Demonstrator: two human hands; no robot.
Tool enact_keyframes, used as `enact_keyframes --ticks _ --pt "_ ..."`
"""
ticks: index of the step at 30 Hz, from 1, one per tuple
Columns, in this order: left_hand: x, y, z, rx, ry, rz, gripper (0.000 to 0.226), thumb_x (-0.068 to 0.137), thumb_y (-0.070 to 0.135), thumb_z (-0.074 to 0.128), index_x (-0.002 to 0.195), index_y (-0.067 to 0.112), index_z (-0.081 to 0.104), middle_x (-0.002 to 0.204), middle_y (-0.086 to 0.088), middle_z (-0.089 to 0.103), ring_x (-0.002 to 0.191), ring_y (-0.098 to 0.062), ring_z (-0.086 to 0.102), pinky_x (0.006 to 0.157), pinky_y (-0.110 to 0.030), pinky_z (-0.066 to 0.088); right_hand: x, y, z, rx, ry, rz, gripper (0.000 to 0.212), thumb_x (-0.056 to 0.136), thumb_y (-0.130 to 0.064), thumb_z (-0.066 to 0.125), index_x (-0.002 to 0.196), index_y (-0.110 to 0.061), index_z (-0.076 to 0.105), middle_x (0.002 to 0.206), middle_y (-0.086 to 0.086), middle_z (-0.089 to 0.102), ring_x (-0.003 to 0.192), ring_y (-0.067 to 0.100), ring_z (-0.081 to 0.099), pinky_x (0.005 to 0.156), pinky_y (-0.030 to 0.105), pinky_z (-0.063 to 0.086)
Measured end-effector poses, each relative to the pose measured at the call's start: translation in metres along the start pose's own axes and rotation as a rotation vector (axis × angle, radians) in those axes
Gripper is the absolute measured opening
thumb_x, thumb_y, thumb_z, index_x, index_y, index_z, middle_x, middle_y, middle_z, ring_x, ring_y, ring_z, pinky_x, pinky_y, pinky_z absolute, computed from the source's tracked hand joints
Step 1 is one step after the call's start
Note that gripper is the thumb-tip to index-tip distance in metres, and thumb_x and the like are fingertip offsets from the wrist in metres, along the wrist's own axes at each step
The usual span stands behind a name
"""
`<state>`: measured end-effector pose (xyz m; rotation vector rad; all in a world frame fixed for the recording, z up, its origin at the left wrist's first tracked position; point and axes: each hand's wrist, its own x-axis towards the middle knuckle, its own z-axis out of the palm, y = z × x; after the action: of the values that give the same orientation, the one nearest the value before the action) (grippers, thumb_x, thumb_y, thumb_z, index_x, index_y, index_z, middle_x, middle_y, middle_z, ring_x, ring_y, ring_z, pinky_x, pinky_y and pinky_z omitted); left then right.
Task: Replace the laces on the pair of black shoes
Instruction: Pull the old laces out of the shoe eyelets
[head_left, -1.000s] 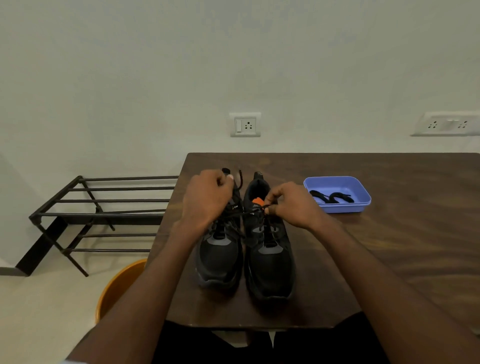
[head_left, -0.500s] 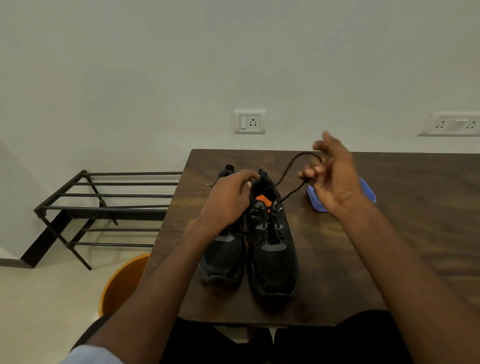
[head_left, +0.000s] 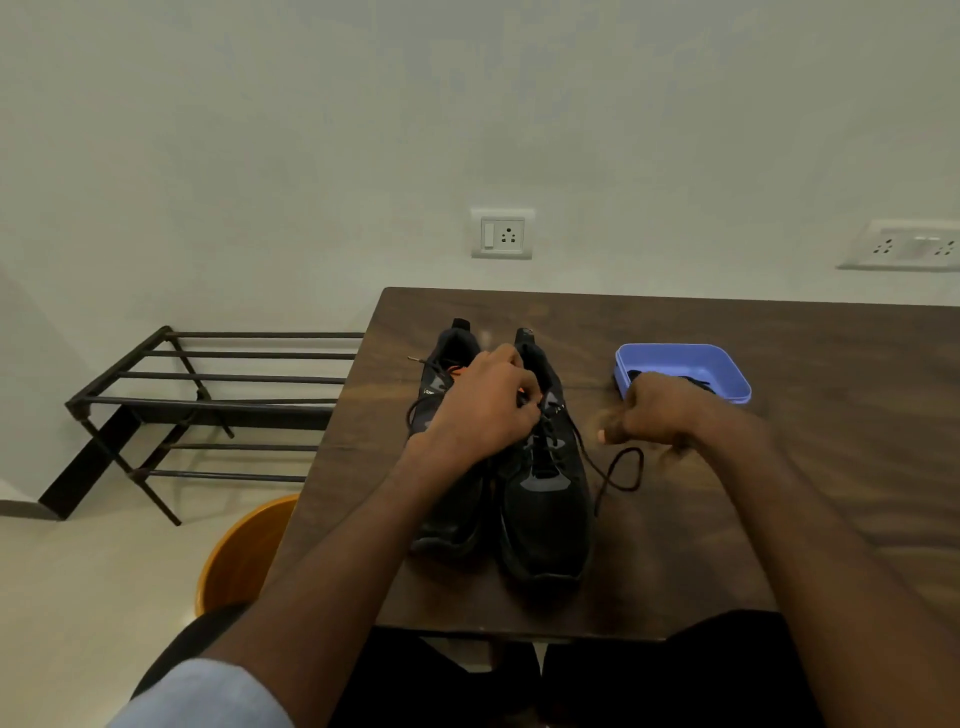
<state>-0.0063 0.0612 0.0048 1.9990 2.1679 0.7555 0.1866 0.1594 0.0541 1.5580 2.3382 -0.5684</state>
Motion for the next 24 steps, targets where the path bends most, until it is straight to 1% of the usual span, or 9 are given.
enact_keyframes --ticks 2,4,6,9,13,16,19,22,24 --pt "0.001 0.002 0.003 -0.052 0.023 -0.041 0.014 0.093 0.024 0.071 0.103 0.018 0.078 0.106 0.002 0.053 0.096 -0.015 0.053 0.087 -0.028 0.050 0.007 -0.004 0.006 0.008 0.108 -0.179 0.081 0.082 -0.044 0.084 0.146 -0.015 0.046 0.140 0.011 0.052 0.121 0.028 0.056 0.099 0.042 0.051" --pt "0.002 0.003 0.005 -0.100 0.053 -0.086 0.011 0.092 0.023 0.072 0.099 0.017 0.079 0.101 0.003 0.052 0.086 -0.010 0.053 0.077 -0.019 0.046 0.010 -0.012 0.012 0.229 0.071 -0.370 0.095 0.074 -0.045 0.090 0.153 -0.027 0.040 0.151 0.004 0.044 0.136 0.026 0.048 0.111 0.044 0.045" --pt "0.002 0.003 0.007 -0.130 0.083 -0.125 0.009 0.093 0.021 0.071 0.094 0.018 0.079 0.092 0.006 0.052 0.078 -0.007 0.050 0.068 -0.015 0.039 0.010 -0.024 0.020 0.251 -0.028 -0.444 0.100 0.071 -0.045 0.092 0.154 -0.031 0.039 0.150 -0.001 0.044 0.137 0.022 0.046 0.110 0.040 0.044" --pt "0.000 0.001 0.007 -0.267 0.092 -0.205 0.014 0.095 0.016 0.067 0.088 0.017 0.080 0.075 0.013 0.064 0.067 -0.004 0.059 0.063 -0.015 0.045 0.013 -0.037 0.035 0.097 0.002 -0.416 0.107 0.067 -0.043 0.094 0.155 -0.031 0.033 0.146 0.001 0.036 0.131 0.026 0.047 0.105 0.042 0.049" --pt "0.000 -0.003 0.001 -0.567 0.046 -0.371 0.013 0.098 0.016 0.066 0.094 0.012 0.077 0.086 -0.004 0.075 0.074 -0.008 0.068 0.065 -0.016 0.055 0.019 -0.041 0.035 0.096 0.059 -0.385 0.104 0.066 -0.040 0.096 0.151 -0.028 0.036 0.142 0.003 0.037 0.127 0.028 0.050 0.103 0.044 0.051" --pt "0.003 -0.004 -0.001 -0.350 -0.004 -0.257 0.014 0.099 0.026 0.066 0.100 0.016 0.075 0.084 -0.004 0.071 0.071 -0.009 0.062 0.067 -0.023 0.050 0.021 -0.043 0.036 0.108 0.074 -0.381 0.103 0.065 -0.040 0.096 0.149 -0.027 0.038 0.140 0.002 0.038 0.125 0.028 0.051 0.102 0.045 0.052" --pt "0.004 -0.002 0.003 -0.030 0.063 -0.106 0.016 0.095 0.031 0.072 0.109 0.023 0.075 0.094 0.005 0.054 0.087 -0.010 0.051 0.080 -0.024 0.043 0.022 -0.045 0.038 0.100 0.078 -0.374 0.103 0.065 -0.040 0.096 0.150 -0.026 0.038 0.140 0.003 0.037 0.124 0.029 0.052 0.101 0.046 0.053" --pt "0.004 0.001 0.003 -0.021 0.142 -0.095 0.008 0.096 0.018 0.069 0.094 0.018 0.077 0.091 0.006 0.052 0.082 -0.008 0.049 0.075 -0.017 0.037 0.023 -0.043 0.035 0.121 0.054 -0.379 0.102 0.068 -0.038 0.094 0.151 -0.026 0.036 0.141 0.003 0.036 0.124 0.027 0.051 0.102 0.043 0.053" --pt "0.005 0.000 0.004 -0.151 0.178 -0.155 0.013 0.095 0.012 0.067 0.086 0.017 0.075 0.083 0.010 0.060 0.073 -0.004 0.054 0.068 -0.015 0.041 0.023 -0.042 0.035 0.139 0.035 -0.383 0.102 0.070 -0.037 0.093 0.152 -0.025 0.034 0.143 0.004 0.036 0.124 0.025 0.051 0.101 0.040 0.052"
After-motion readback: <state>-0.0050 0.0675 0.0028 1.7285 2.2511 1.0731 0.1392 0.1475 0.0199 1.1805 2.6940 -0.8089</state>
